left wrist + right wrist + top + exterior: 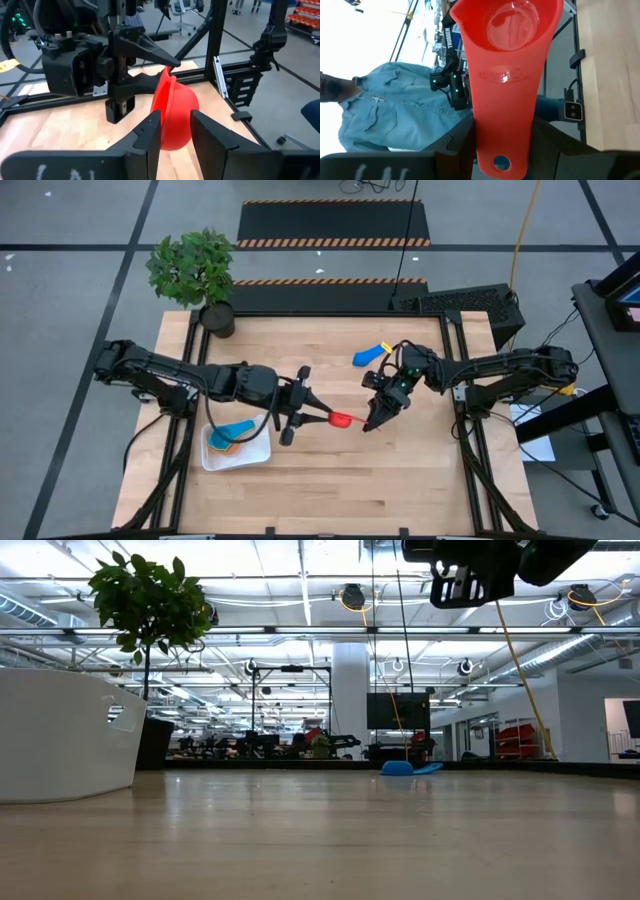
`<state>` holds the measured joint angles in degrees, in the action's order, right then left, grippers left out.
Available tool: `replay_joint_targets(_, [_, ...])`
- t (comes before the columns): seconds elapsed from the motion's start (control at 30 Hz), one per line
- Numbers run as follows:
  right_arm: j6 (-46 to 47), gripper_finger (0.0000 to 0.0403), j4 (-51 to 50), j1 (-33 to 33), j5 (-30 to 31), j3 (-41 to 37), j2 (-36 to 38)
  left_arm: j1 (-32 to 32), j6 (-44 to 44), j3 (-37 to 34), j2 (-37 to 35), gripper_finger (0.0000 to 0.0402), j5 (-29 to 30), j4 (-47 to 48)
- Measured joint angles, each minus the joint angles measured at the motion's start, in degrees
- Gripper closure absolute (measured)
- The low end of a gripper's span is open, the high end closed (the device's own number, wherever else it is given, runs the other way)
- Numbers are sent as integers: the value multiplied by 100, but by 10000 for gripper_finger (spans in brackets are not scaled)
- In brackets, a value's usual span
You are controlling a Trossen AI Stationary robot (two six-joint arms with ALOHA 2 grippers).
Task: Nest measuring cups in basket
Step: Stack the red measuring cup on top of the light blue measuring cup in the white bin
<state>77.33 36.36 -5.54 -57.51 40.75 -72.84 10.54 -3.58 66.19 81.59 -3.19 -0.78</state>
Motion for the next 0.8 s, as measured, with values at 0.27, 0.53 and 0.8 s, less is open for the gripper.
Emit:
replay_joint_targets(0.27, [-12, 279, 22, 0, -75, 0, 4, 46, 5, -2, -1, 295, 54, 270])
replay_joint_targets(0.53, [-43, 279, 23, 0, -81, 0, 4, 42, 75, -9, 2, 296, 72, 366])
replay_joint_targets(0.8, [-43, 279, 24, 2, -82, 2, 9, 35, 80, -9, 2, 297, 73, 366])
